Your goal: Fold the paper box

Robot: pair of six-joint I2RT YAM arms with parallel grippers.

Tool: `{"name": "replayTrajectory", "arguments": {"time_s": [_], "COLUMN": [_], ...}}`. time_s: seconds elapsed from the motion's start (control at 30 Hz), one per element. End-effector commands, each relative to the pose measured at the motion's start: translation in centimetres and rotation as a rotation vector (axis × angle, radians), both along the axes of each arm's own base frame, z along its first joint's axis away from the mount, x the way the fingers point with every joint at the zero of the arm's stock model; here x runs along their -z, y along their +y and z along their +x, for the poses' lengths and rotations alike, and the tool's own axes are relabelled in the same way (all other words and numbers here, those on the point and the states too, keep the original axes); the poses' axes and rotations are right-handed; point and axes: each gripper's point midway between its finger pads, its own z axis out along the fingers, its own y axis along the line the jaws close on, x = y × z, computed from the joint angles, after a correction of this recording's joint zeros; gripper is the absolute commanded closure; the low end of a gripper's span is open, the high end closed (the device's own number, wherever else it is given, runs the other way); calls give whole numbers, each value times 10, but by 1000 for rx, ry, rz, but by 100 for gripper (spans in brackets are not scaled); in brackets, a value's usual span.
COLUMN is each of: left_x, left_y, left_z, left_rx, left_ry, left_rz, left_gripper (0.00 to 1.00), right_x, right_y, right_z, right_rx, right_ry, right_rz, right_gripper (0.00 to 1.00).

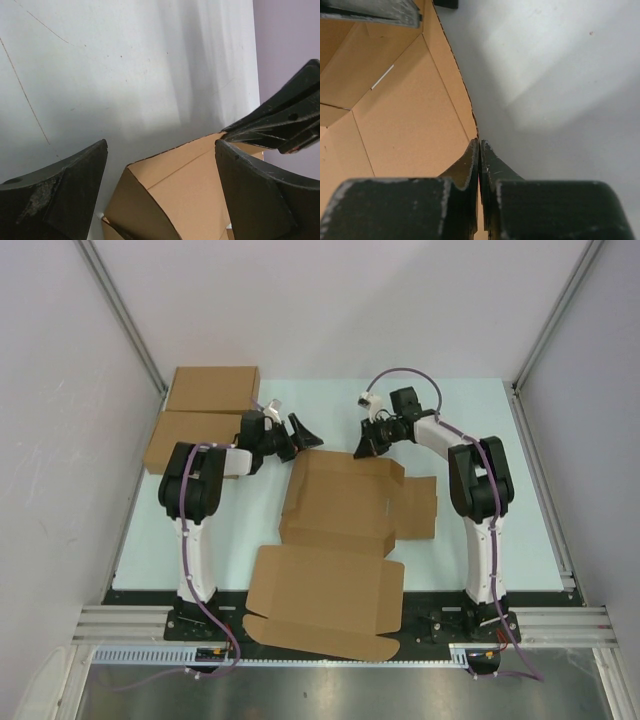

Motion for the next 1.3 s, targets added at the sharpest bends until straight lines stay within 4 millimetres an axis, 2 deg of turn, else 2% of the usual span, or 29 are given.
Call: {"name": "replayTrajectory", "arguments": {"time_s": [0.0,0.03,0.1,0.13,0.17,0.2,0.23,0.27,0.33,0.37,0.43,0.47,0.5,0.53,0.57,0.6,0.67,0.7,0.77,0.8,0.93,0.97,1.07,1.1,1.13,1.17,1.2,1.23,1.27], "left_x": [-3,-7,-23,-29,-46,-52,-56,-74,-84,-92,-99,-97,-97,-94,-92,-90,-82,-76,-70,-65,-70,-71,-76,-71,-82,-85,-80,-92,-94], "left_y": [-3,-1,9,15,21,34,41,49,59,61,65,67,67,66,65,63,54,52,47,48,44,43,43,44,43,41,41,41,41], "left_z": [-1,1,10,14,18,27,28,33,37,38,40,39,38,34,32,30,22,18,14,10,5,4,4,-1,0,-2,-8,-9,-12], "left_rx": [5,-5,-50,-72,-101,-163,-197,-230,-280,-290,-306,-309,-309,-301,-295,-290,-247,-237,-234,-240,-246,-243,-256,-253,-249,-239,-233,-231,-224], "left_ry": [1,-6,-44,-54,-89,-103,-110,-149,-168,-184,-196,-192,-191,-191,-189,-181,-158,-140,-133,-123,-157,-170,-206,-203,-255,-284,-291,-351,-389], "left_rz": [-14,-12,-4,0,1,11,13,2,-9,-13,-11,-5,-1,-2,-7,-18,-56,-61,-61,-52,-21,-7,-26,-29,-49,-55,-53,-63,-50], "left_gripper": [6,6,6,6,5,5,4,4,3,3,3,3,3,3,3,4,4,4,4,0,0,0,0,0,0,0,0,0,0], "right_x": [-13,-21,-23,-44,-50,-59,-83,-94,-117,-143,-160,-183,-194,-195,-213,-222,-225,-234,-233,-236,-219,-207,-193,-189,-185,-181,-175,-172,-170], "right_y": [2,-3,-20,-27,-35,-46,-52,-68,-68,-76,-65,-72,-69,-60,-62,-59,-51,-50,-40,-38,-22,-16,-11,-4,-2,-1,2,3,4], "right_z": [-11,-8,-1,5,9,17,20,27,24,21,10,5,2,-9,-16,-20,-32,-36,-49,-52,-75,-83,-97,-105,-109,-112,-118,-120,-122], "right_rx": [45,65,150,190,238,308,350,425,460,510,472,513,514,461,477,477,427,427,370,364,264,227,178,155,140,131,112,108,106], "right_ry": [-32,-57,-122,-190,-221,-280,-346,-404,-500,-575,-691,-761,-808,-860,-910,-948,-1012,-1048,-1099,-1124,-1172,-1177,-1177,-1183,-1182,-1181,-1174,-1171,-1169], "right_rz": [-120,-137,-238,-253,-288,-355,-369,-442,-484,-509,-548,-579,-587,-620,-614,-606,-648,-645,-692,-695,-729,-743,-762,-762,-772,-786,-790,-795,-793], "right_gripper": [100,100,100,100,100,100,100,100,100,100,100,100,100,100,100,100,100,100,100,100,100,100,100,100,100,100,100,100,100]}}
